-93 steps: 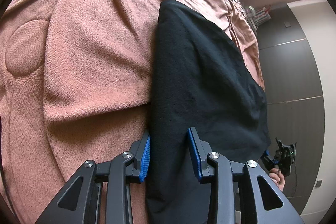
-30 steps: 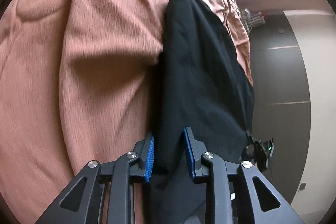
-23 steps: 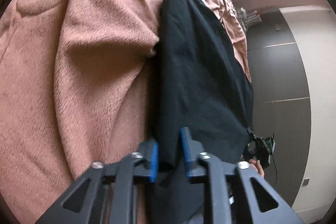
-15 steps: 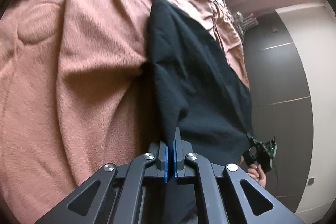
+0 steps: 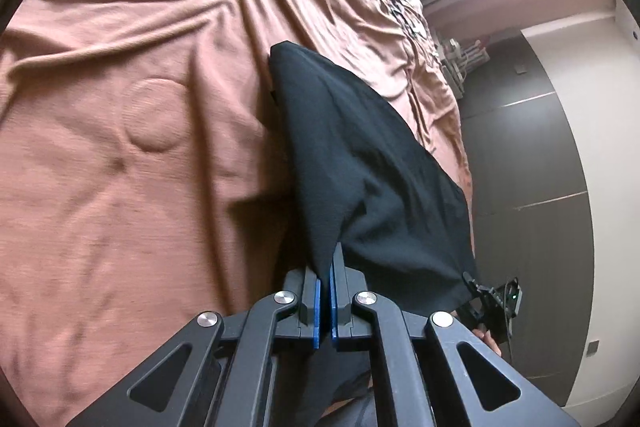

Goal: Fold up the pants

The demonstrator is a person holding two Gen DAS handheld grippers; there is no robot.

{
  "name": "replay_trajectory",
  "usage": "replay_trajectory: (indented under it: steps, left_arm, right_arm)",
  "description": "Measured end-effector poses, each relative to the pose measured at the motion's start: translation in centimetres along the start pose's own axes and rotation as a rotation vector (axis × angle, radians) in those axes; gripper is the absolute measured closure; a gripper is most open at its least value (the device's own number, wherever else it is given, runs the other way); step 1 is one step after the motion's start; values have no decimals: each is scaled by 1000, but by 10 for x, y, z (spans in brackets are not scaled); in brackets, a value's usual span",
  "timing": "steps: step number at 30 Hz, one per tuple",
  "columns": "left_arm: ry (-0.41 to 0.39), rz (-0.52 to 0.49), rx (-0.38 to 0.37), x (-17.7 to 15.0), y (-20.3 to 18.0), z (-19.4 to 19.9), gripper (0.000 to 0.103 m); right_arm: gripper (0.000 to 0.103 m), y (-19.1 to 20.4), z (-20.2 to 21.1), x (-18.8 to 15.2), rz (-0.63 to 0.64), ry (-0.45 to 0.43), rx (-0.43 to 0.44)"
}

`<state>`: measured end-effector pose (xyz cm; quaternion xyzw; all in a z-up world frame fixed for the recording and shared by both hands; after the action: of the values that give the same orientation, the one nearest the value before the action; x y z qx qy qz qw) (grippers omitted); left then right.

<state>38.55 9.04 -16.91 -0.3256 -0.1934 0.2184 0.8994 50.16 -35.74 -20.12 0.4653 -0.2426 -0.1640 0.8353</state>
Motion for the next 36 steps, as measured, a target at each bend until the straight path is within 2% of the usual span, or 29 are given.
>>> replay_trajectory:
  steps: [9, 25, 31, 32, 34, 36]
  left_arm:
    - [-26, 30, 18, 6, 38, 31, 100]
    - [-36, 87, -12, 9, 116, 83, 100]
    - [-17, 120, -18, -1, 133, 82, 99]
    - [-15, 130, -15, -4, 136, 81, 97]
    - [-6, 147, -29, -14, 141, 79, 86]
    - [-19, 138, -24, -24, 145, 82, 63]
  right_arm:
    - [78, 22, -35, -17, 3, 39, 6]
    - [78, 57, -77, -31, 33, 107, -46]
    - [79, 60, -83, -30, 63, 96, -86]
    - [79, 57, -84, -26, 53, 96, -86]
    - [79, 58, -88, -22, 55, 97, -89]
    - [79, 59, -90, -19, 66, 100, -89]
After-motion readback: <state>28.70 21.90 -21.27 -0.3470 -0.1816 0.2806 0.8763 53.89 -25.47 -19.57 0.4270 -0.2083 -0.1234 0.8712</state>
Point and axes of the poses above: each gripper's, at about its wrist camera, not at the fingertips, and z roughly against the way its jaws point, y to its left, x to its top, the point moved 4 cm from there along -z, roughly the way its jaws point, and after that the axes turned 3 degrees about x, right-handed, at the moved point
